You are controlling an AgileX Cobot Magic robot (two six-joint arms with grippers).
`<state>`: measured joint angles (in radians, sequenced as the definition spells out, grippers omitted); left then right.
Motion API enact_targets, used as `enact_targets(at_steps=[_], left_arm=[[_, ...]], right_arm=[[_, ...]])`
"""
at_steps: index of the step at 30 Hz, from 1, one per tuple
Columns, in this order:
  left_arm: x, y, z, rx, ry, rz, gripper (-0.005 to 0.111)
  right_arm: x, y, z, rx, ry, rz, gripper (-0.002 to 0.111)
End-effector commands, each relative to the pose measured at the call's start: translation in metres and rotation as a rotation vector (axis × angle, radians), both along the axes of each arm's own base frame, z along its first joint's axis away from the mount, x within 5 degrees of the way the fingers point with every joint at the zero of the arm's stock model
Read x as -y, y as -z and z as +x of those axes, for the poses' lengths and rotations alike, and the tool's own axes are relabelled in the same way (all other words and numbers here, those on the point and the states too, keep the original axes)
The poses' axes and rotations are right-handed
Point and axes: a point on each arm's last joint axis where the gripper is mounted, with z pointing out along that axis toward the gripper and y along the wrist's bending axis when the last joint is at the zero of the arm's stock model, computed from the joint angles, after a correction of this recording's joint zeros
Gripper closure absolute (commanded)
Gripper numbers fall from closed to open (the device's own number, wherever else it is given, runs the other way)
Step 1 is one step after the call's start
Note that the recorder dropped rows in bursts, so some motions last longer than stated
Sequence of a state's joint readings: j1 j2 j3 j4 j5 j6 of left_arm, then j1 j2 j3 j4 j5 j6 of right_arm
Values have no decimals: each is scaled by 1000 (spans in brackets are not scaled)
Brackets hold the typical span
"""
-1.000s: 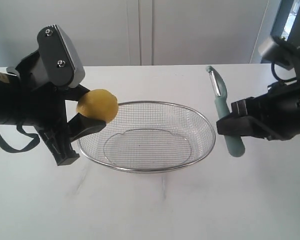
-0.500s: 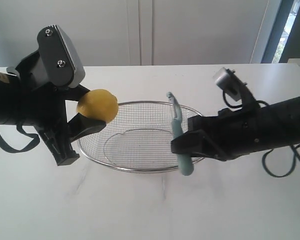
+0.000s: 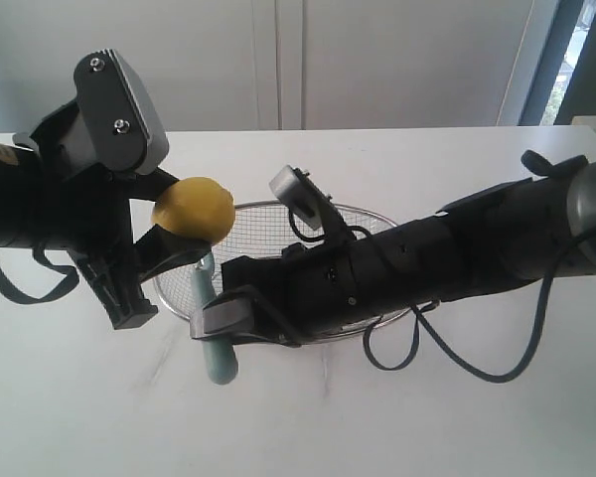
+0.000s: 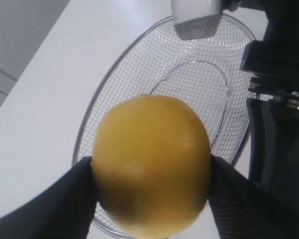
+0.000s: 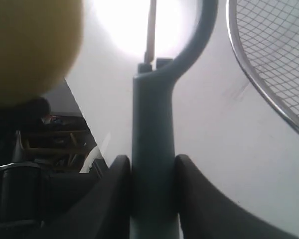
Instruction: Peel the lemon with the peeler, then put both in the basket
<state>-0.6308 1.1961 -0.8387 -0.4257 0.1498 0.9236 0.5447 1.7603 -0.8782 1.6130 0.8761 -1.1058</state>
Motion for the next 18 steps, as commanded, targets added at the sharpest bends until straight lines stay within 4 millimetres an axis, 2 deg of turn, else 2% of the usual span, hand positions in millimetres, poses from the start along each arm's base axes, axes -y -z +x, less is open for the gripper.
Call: enact_targets(at_steps=[1, 18], left_arm=[[-1, -3, -1, -4, -9, -22, 107], [-1, -3, -1, -4, -7, -19, 107]], right_arm=[[-3, -5, 0, 11, -8, 29, 108], [14, -10, 6, -9, -43, 79, 108]])
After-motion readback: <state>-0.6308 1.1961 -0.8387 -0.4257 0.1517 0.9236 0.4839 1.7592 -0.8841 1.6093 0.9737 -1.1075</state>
